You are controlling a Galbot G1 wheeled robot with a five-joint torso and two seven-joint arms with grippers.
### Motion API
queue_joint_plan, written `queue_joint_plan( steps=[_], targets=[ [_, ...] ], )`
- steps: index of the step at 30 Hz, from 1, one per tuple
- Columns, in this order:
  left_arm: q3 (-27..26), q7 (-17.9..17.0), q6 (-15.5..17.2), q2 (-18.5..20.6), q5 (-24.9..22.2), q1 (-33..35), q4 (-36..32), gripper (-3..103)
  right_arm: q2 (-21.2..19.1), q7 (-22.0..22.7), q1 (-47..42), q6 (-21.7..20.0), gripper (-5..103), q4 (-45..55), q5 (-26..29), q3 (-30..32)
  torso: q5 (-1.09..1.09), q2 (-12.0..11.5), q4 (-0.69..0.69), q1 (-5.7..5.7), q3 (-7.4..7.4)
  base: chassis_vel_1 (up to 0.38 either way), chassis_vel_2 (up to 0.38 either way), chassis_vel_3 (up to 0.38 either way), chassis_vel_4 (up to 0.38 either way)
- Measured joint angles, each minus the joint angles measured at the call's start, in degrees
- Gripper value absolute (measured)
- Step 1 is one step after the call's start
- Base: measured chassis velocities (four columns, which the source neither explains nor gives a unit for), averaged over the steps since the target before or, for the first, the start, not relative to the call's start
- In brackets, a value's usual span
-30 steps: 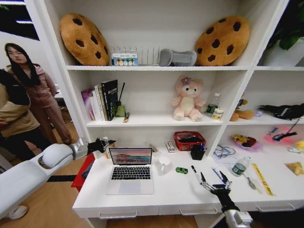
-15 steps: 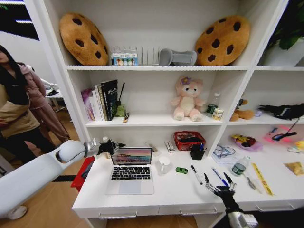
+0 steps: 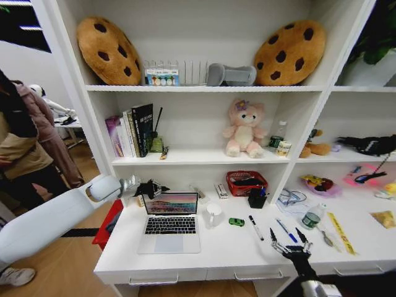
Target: Organize the objects on the table.
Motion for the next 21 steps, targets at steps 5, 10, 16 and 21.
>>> queue_joint_plan(
  steps=[5,10,16,21],
  targets=[
    [1.7,2.8,-0.4,-0.3,0.2,-2.0,0.3,0,-0.1,-0.4,-0.3,0.7,100,-0.4,0.8,0.4,0.0,0.0,0.0,0.0,0.0,0.0,0.0,0.0,0.0],
    [2.7,7.6,-0.7,0.6,0.4,-3.1,-1.3,0,-0.3,-0.5,-0.3,1.0,100,-0.6,1.4,0.5,0.0,0.0,0.01,0.0,0.0,0.0,0.0,0.0,0.0],
    [2.9,10.8,-0.8,3.2,0.4,-2.8,-6.3,0,-0.3,-0.5,-0.2,1.0,100,-0.7,1.7,0.5,0.01,0.0,0.01,0.0,-0.01,0.0,0.0,0.0,0.0],
    [1.0,11.1,-0.4,5.5,0.5,0.9,-10.3,0,-0.3,-0.5,0.0,1.0,100,-0.7,1.9,0.6,0.0,0.0,0.02,0.0,-0.01,0.0,0.0,0.0,0.0]
  ],
)
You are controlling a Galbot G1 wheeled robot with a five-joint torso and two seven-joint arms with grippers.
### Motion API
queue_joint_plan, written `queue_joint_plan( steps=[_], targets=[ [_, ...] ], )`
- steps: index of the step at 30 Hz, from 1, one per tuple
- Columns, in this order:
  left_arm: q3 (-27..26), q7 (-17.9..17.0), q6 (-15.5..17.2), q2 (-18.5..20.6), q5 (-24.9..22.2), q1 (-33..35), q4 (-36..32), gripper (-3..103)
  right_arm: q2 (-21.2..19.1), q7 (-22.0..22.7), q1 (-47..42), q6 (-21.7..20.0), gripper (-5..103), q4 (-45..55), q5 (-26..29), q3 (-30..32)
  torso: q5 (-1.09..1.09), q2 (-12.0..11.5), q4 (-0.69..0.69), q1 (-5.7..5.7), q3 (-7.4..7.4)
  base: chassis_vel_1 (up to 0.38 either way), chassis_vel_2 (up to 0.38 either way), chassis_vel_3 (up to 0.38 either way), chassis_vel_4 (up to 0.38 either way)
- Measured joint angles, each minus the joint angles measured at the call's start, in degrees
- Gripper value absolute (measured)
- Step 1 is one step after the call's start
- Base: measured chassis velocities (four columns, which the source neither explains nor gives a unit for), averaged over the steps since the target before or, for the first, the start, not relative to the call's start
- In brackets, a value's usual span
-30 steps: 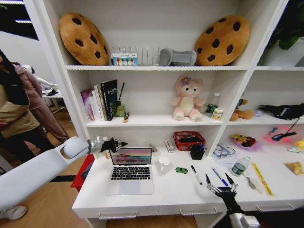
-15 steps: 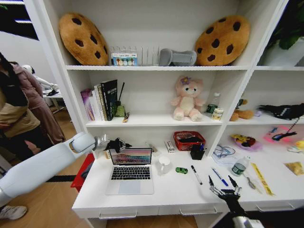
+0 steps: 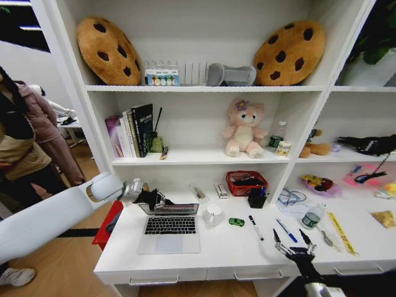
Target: Organize the objects on the table.
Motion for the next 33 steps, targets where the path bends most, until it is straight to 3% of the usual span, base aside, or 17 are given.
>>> queue_joint_plan(
  steps=[7,11,18,21,33],
  targets=[
    [-7.8,-0.2,0.6,3.0,-0.7,8.0,-2.5,0,-0.1,0.0,-0.3,0.1,100,0.0,0.3,0.6,-0.02,0.0,0.01,0.0,0.0,0.0,0.0,0.0,0.0],
    [-10.8,-1.3,0.6,3.5,-2.3,8.0,-1.5,0,0.1,0.0,-0.5,0.2,100,-0.1,0.1,0.5,-0.01,0.0,-0.01,0.0,0.0,0.0,0.0,0.0,0.0],
    [-9.3,-7.8,1.0,1.6,-1.3,7.3,1.0,0,0.5,0.0,-0.2,0.1,100,-0.1,-0.3,0.0,0.0,0.0,-0.01,0.0,0.0,0.0,0.0,0.0,0.0],
    [-8.4,-8.5,1.1,0.8,-0.3,7.1,2.0,0,0.5,0.0,-0.4,0.2,100,-0.1,-0.3,0.1,-0.01,0.0,-0.01,0.0,0.0,0.0,0.0,0.0,0.0],
    [-4.0,-6.2,1.0,-0.8,0.9,2.8,3.3,0,0.4,0.0,-0.6,0.8,100,-0.6,0.1,0.6,0.01,0.0,-0.02,0.0,0.0,0.0,0.0,0.0,0.0]
  ],
)
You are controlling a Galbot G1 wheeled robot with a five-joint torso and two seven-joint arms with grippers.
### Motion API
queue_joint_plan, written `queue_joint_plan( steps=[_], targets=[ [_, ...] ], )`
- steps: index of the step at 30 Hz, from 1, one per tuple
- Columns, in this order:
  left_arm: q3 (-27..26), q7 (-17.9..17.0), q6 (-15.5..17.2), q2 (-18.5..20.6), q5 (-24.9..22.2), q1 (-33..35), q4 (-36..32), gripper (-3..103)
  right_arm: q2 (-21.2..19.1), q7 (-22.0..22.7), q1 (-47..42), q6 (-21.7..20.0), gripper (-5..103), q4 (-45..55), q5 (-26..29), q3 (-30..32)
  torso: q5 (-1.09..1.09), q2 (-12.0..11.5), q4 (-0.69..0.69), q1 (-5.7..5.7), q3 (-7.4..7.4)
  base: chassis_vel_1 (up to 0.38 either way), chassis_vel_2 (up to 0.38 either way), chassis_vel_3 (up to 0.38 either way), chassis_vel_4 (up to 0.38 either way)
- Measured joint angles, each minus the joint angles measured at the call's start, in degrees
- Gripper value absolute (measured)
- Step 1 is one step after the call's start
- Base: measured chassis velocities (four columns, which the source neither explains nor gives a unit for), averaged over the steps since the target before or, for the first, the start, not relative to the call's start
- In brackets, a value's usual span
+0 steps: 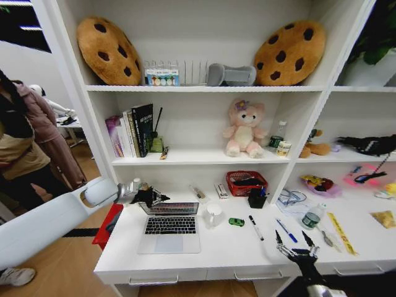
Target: Organize the objects on the table.
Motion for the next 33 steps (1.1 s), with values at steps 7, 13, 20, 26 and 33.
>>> queue_joint_plan(
  steps=[7,13,20,26,33],
  targets=[
    [0.3,3.1,-0.3,1.0,1.3,0.7,-0.9,0,0.0,0.0,0.0,0.3,100,-0.2,0.3,0.2,-0.01,0.0,0.02,0.0,0.0,0.0,0.0,0.0,0.0],
    [-0.2,4.2,-0.4,2.1,2.5,3.0,-3.2,0,0.1,0.0,-0.2,0.5,100,-0.2,0.4,0.3,-0.01,0.0,0.0,0.0,0.0,0.0,0.0,0.0,0.0],
    [-9.0,5.9,-0.3,6.3,4.7,15.8,-8.7,0,0.1,0.0,-0.1,0.5,100,-0.2,0.4,0.3,0.0,0.0,0.01,0.0,0.0,0.0,0.0,0.0,0.0],
    [-23.7,6.5,-0.5,9.4,8.0,33.1,-12.1,0,0.4,0.0,0.1,0.3,100,0.2,-0.1,-0.1,0.04,0.0,0.05,-0.01,0.0,0.0,0.0,0.0,0.0],
    [-26.6,3.7,-0.3,9.5,9.4,38.6,-12.1,0,0.9,0.0,-0.5,0.3,100,0.7,-0.6,0.0,0.0,0.0,-0.02,-0.01,0.0,0.0,0.0,0.0,0.0]
  ],
)
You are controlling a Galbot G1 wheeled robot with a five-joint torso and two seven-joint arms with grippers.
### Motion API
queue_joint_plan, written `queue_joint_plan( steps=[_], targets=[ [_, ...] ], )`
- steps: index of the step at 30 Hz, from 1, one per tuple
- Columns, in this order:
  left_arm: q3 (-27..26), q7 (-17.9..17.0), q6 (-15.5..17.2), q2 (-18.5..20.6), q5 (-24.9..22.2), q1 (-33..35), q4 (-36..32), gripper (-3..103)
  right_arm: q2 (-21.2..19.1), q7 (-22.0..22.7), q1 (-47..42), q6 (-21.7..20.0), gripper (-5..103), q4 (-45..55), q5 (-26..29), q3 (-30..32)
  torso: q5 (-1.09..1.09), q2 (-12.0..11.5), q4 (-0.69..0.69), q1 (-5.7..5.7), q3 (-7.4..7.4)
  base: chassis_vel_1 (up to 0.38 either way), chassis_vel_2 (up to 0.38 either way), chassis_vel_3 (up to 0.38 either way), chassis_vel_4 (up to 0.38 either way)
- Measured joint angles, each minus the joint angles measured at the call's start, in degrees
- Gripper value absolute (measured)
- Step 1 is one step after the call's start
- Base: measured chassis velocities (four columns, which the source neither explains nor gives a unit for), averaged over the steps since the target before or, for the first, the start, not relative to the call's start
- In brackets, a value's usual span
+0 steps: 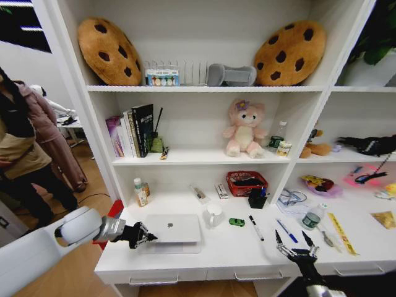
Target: Organize the objects on the table.
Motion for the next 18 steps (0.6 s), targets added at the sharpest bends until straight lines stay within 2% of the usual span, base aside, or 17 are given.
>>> queue_joint_plan(
  steps=[1,2,4,5,7,8,9,10,11,13,14,15,16,17,18],
  targets=[
    [-0.3,-1.6,0.2,-0.1,-0.9,-0.1,0.4,0,0.0,0.0,-0.2,0.0,100,0.2,0.0,0.2,-0.03,0.0,0.0,0.0,0.0,0.0,0.0,0.0,0.0],
    [-0.3,-1.6,0.2,-0.1,-0.9,-0.1,0.4,0,0.0,0.0,-0.2,0.0,100,0.2,0.0,0.2,-0.03,0.0,0.0,0.0,0.0,0.0,0.0,0.0,0.0],
    [-2.2,-8.7,0.6,0.9,-5.9,-0.1,3.2,0,0.0,0.0,-0.4,0.0,100,0.3,0.2,0.5,-0.01,0.0,0.0,0.0,0.0,0.0,0.0,0.0,0.0],
    [-2.2,-8.7,0.6,0.9,-5.9,-0.1,3.2,0,0.0,0.0,-0.4,0.0,100,0.3,0.2,0.5,-0.01,0.0,0.0,0.0,0.0,0.0,0.0,0.0,0.0],
    [-5.5,-12.5,0.3,2.1,-9.1,1.5,6.3,0,0.0,0.0,-0.2,0.0,100,0.3,0.5,0.6,-0.02,0.0,0.03,0.01,0.0,0.0,0.0,0.0,0.0],
    [-5.5,-12.5,0.3,2.1,-9.1,1.5,6.3,0,0.0,0.0,-0.2,0.0,100,0.3,0.5,0.6,-0.02,0.0,0.03,0.01,0.0,0.0,0.0,0.0,0.0],
    [-7.3,-15.1,0.0,3.2,-12.2,2.2,8.3,11,0.0,0.1,-0.2,-0.1,100,0.3,0.6,0.9,-0.01,0.0,0.05,0.0,0.0,0.0,0.0,0.0,0.0],
    [-8.0,-16.8,0.0,3.7,-14.7,2.2,9.5,16,0.2,0.1,-0.3,-0.1,100,0.3,0.8,1.3,0.0,0.0,0.07,0.01,0.0,0.0,0.0,0.0,0.0],
    [-8.0,-16.8,0.0,3.7,-14.7,2.2,9.5,16,0.2,0.1,-0.3,-0.1,100,0.3,0.8,1.3,0.0,0.0,0.07,0.01,0.0,0.0,0.0,0.0,0.0],
    [-8.9,-19.9,0.0,4.3,-20.3,1.8,11.5,16,0.8,0.1,-0.9,-0.1,100,0.3,1.5,2.6,-0.02,0.0,0.0,0.01,0.0,0.0,0.0,0.0,0.0],
    [-9.2,-21.8,0.1,4.5,-22.6,1.7,12.2,27,1.0,0.1,-1.0,-0.1,100,0.3,1.8,3.2,-0.02,0.0,0.0,0.01,0.01,0.0,0.0,0.0,0.0],
    [-9.2,-21.8,0.1,4.5,-22.6,1.7,12.2,27,1.0,0.1,-1.0,-0.1,100,0.3,1.8,3.2,-0.02,0.0,0.0,0.01,0.01,0.0,0.0,0.0,0.0],
    [-9.5,-24.9,0.3,4.3,-25.6,1.7,13.1,32,1.3,0.1,-1.2,-0.1,100,0.4,2.0,3.9,0.01,0.0,0.01,0.0,0.01,0.0,0.0,0.0,0.0],
    [-10.2,-29.8,0.7,3.6,-28.8,2.2,13.5,37,1.3,0.2,-1.2,-0.3,100,0.4,2.2,4.2,-0.02,0.0,0.0,0.0,0.0,0.0,0.0,0.0,0.0],
    [-10.5,-32.2,0.9,3.2,-30.3,2.7,13.5,43,1.3,0.2,-1.0,-0.4,100,0.5,2.2,4.2,-0.02,0.0,0.01,0.0,0.0,0.0,0.0,0.0,0.0]
  ],
)
